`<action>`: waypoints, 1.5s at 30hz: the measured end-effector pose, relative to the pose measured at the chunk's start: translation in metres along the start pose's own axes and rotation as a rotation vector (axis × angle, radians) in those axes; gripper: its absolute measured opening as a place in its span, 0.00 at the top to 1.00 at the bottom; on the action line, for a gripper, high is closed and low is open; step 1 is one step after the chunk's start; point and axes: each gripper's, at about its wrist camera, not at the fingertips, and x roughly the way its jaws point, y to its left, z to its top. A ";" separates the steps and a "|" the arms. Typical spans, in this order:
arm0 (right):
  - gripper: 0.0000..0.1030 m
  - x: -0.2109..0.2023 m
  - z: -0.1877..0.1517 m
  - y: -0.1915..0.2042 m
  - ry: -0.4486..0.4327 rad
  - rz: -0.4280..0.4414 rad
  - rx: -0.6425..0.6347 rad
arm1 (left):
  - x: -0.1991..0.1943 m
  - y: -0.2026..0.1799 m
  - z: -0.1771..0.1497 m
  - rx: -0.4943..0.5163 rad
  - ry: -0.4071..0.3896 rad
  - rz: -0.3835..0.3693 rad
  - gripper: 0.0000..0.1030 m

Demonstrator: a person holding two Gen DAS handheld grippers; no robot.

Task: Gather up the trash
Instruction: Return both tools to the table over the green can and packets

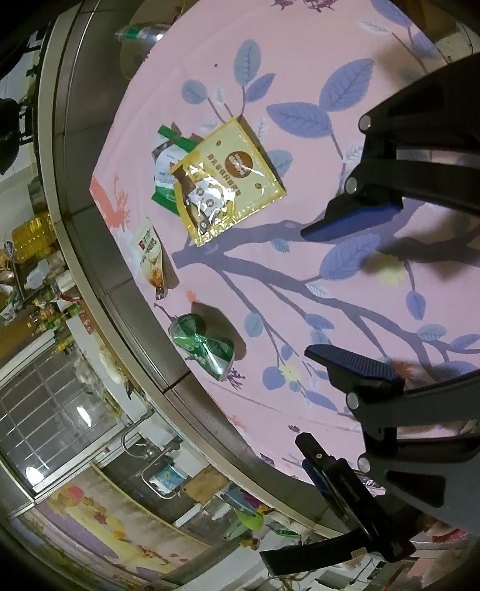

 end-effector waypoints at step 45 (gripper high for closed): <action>0.46 0.004 0.015 -0.054 -0.014 0.024 0.129 | 0.028 -0.048 0.028 0.106 0.037 0.053 0.31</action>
